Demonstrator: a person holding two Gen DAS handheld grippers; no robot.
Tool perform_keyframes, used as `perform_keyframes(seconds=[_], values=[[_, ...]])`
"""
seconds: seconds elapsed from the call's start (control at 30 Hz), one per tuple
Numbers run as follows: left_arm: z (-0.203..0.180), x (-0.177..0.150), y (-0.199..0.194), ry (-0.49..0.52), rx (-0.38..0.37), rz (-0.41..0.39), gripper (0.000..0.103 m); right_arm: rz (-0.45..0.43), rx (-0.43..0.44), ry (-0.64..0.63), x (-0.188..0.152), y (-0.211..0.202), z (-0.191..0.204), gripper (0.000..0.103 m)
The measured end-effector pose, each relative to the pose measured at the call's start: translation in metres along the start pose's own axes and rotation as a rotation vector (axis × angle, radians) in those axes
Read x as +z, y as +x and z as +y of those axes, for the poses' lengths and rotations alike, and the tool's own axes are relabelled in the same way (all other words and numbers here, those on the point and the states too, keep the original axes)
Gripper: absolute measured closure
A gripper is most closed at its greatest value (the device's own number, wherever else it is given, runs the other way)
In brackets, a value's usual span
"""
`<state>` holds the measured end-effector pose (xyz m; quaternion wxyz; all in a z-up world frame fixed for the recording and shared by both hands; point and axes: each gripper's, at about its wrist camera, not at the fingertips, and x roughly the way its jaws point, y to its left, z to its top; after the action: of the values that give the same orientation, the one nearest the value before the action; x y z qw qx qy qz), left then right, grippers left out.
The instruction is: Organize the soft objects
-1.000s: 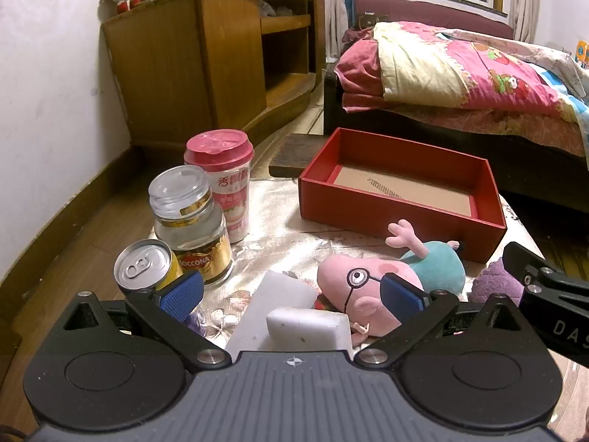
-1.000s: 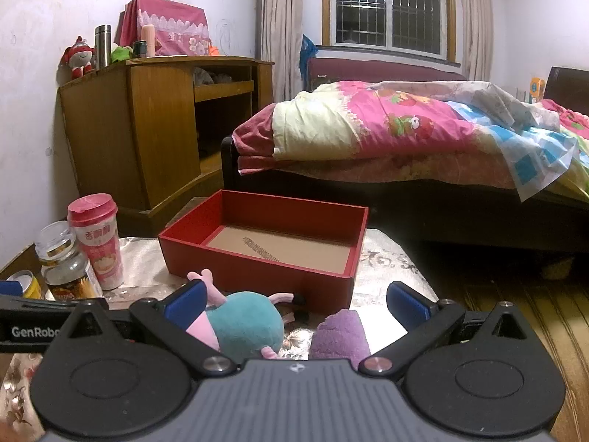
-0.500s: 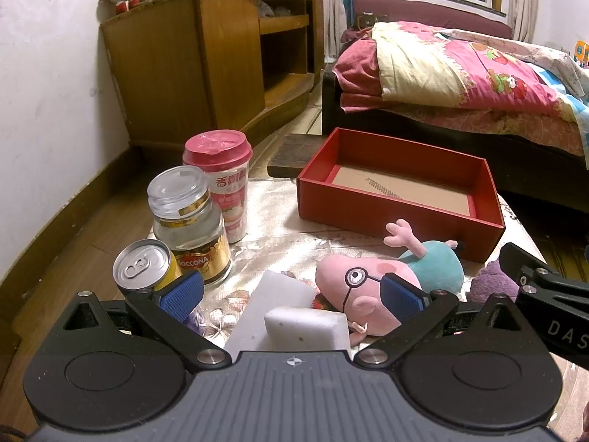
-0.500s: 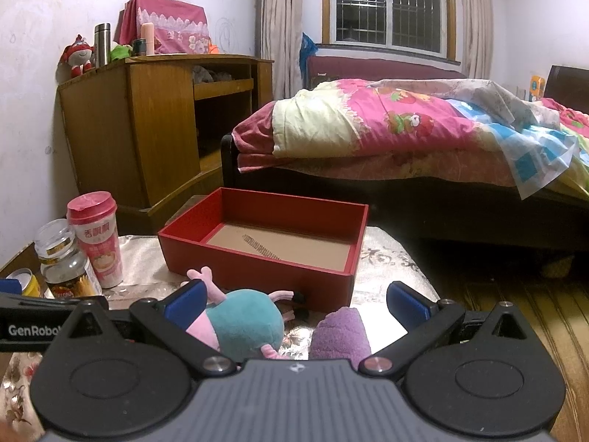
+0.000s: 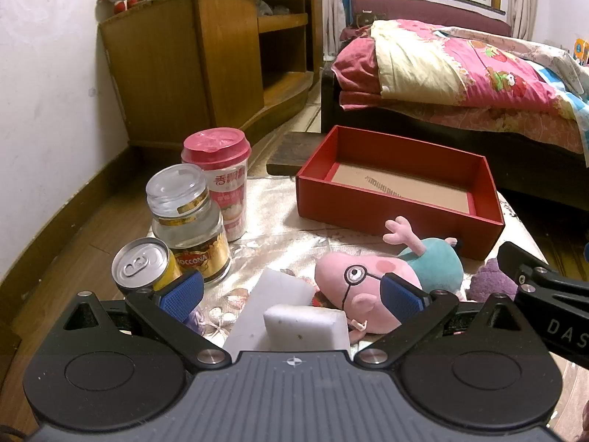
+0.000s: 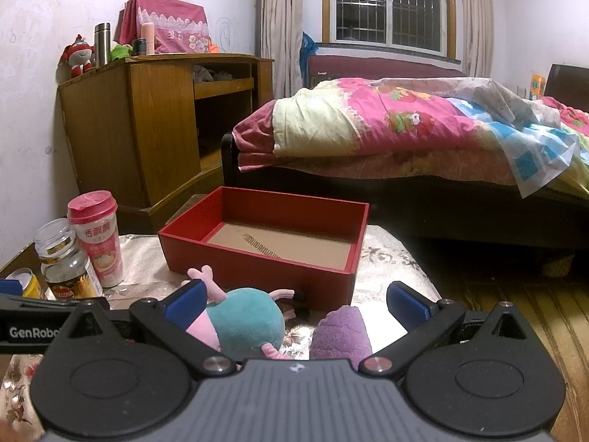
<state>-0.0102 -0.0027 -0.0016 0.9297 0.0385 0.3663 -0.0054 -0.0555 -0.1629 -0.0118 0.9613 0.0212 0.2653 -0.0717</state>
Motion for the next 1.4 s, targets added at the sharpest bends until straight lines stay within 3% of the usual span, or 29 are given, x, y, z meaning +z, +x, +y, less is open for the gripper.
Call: perform_keyframes(seconds=[0.37, 0.83, 1.0, 1.07, 1.13, 1.2, 1.23, 1.3, 1.4], values=[[0.007, -0.007, -0.005, 0.018, -0.012, 0.009, 0.006, 0.014, 0.004, -0.003, -0.004, -0.003, -0.005, 0.019], [0.018, -0.032, -0.013, 0.086, -0.148, 0.09, 0.008, 0.132, 0.04, -0.097, -0.04, -0.029, -0.017, 0.02], [0.021, -0.039, -0.016, 0.178, -0.21, 0.088, 0.008, 0.169, 0.078, -0.109, -0.044, -0.027, -0.016, 0.02], [0.025, -0.046, -0.013, 0.2, -0.201, 0.096, 0.008, 0.164, 0.082, -0.116, -0.045, -0.028, -0.017, 0.02], [0.028, -0.051, -0.003, 0.177, -0.194, 0.132, 0.014, 0.167, 0.088, -0.118, -0.046, -0.027, -0.017, 0.02], [0.031, -0.054, 0.012, 0.113, -0.255, 0.212, 0.031, 0.185, 0.105, -0.108, -0.047, -0.023, -0.017, 0.02], [0.032, -0.056, 0.018, 0.084, -0.291, 0.252, 0.034, 0.197, 0.115, -0.104, -0.047, -0.021, -0.016, 0.02], [0.031, -0.058, 0.029, 0.047, -0.329, 0.303, 0.037, 0.208, 0.125, -0.101, -0.047, -0.017, -0.016, 0.02], [0.022, -0.056, 0.031, 0.071, -0.323, 0.291, 0.037, 0.215, 0.136, -0.101, -0.047, -0.015, -0.017, 0.02]])
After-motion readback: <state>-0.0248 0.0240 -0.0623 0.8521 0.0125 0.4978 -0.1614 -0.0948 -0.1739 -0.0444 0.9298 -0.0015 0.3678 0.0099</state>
